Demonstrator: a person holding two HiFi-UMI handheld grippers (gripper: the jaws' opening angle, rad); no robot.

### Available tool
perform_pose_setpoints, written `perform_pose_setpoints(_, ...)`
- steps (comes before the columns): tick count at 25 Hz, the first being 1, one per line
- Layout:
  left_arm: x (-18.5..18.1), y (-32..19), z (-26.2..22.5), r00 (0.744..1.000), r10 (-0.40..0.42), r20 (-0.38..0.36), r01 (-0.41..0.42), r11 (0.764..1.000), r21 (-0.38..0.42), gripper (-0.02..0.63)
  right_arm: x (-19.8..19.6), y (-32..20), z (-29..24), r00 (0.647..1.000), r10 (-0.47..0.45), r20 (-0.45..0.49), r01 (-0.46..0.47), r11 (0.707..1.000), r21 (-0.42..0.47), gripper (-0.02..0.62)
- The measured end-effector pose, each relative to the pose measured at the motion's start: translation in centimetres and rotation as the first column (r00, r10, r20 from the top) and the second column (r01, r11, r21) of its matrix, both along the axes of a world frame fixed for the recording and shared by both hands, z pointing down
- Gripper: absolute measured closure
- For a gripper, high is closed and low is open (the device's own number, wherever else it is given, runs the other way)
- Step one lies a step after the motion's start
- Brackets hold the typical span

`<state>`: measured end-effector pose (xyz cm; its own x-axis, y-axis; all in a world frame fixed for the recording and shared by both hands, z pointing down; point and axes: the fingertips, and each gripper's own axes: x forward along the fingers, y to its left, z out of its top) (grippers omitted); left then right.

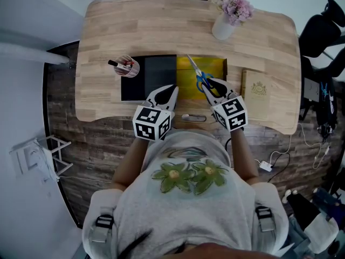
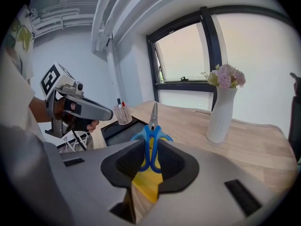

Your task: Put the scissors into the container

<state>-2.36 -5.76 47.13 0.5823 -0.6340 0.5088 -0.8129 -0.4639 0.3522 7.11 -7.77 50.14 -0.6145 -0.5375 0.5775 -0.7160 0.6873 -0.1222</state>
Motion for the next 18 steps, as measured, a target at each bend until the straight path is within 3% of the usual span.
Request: perform_pose_setpoints(18,0.5,-0.4,0.7,1.000,0.011,0.017,-0.011,1.000,-0.015,0.600,0.4,-0.1,2.3,0.999,-0.019,-0.045,0.018,0.999,-0.034,0.511)
